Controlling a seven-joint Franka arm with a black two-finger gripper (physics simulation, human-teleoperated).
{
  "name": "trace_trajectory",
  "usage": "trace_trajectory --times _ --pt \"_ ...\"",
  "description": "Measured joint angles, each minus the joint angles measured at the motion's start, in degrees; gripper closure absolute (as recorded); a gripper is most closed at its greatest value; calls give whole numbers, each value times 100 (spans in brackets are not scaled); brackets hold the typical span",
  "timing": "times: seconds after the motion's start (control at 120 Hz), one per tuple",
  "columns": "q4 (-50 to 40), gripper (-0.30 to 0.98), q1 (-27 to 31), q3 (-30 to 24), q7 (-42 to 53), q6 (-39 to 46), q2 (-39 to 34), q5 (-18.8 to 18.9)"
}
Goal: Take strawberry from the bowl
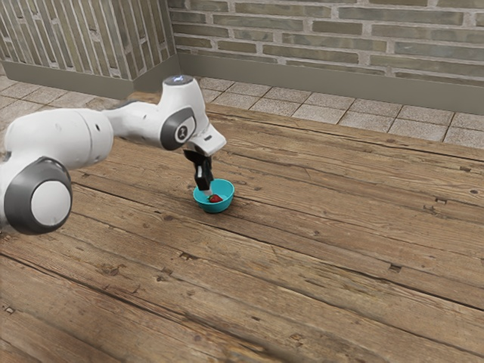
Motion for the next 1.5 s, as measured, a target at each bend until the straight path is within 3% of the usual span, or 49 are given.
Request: trace_trajectory --times 1.042,1.5 --pt "321 33 -12 -34 705 208 576 -18" --pt "353 50 -14 -43 738 292 631 -9"
